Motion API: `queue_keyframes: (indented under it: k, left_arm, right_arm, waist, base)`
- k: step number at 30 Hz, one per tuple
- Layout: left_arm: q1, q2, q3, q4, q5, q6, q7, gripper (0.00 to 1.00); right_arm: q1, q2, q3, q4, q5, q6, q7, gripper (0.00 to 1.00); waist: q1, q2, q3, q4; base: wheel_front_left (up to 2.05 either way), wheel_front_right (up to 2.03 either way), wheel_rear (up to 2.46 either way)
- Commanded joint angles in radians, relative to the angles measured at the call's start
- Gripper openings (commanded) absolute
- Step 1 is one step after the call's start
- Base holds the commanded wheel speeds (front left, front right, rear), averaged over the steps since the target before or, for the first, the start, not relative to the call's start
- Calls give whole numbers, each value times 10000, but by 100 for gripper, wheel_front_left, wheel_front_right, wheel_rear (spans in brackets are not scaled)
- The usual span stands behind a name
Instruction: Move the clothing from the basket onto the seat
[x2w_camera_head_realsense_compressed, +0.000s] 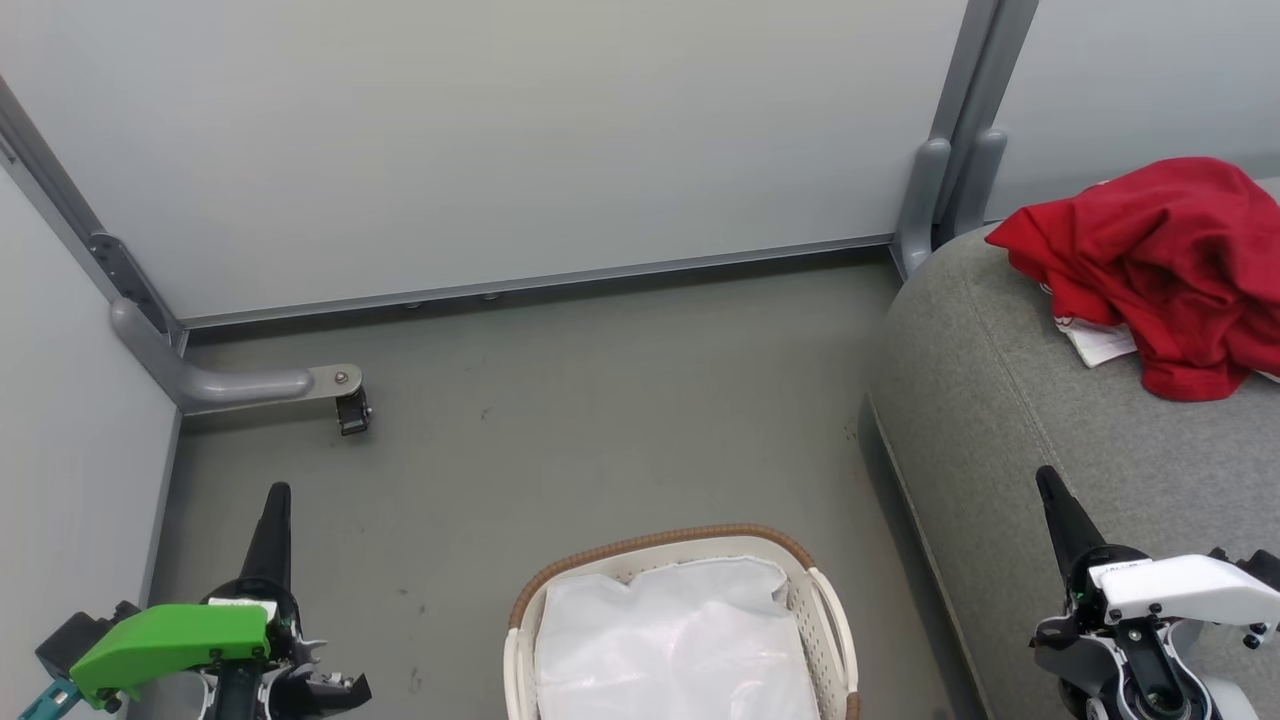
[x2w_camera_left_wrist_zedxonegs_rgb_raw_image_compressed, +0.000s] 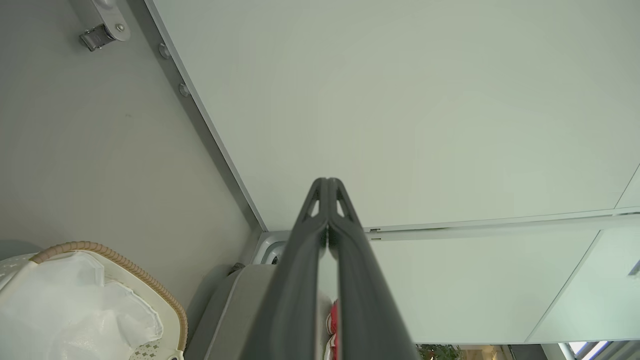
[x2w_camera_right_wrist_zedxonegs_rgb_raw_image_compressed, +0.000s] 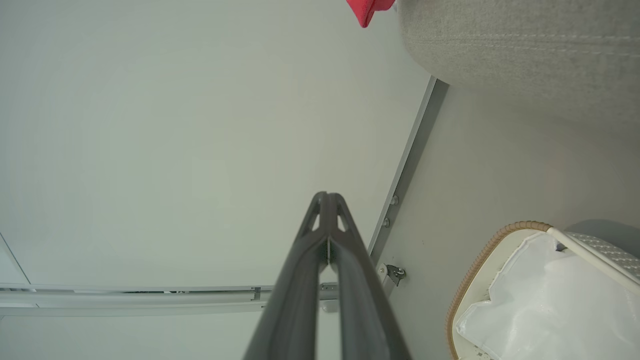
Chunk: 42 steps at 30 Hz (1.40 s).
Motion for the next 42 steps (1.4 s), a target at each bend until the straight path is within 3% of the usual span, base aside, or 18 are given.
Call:
queue_keyframes:
  k: [1, 21, 42]
  left_arm:
    - [-202, 72, 56, -59, -203, -56, 62, 0]
    - [-348, 59, 278, -57, -1458, -95, 469, 0]
    - [-319, 34, 297, -51, -1397, -95, 453, 0]
  right_arm:
    - [-161, -62, -44, -68, 247, -5, 80, 0]
    - [-178, -73, -135, -116, 1679, -5, 436, 0]
    - [-174, -73, -131, -112, 1645, -5, 434, 0]
  waist:
    - [0, 85, -1, -9]
    - [0, 102, -16, -132]
    - [0, 102, -16, -132]
  base:
    - [0, 0, 0]
    - [0, 0, 0]
    - [0, 0, 0]
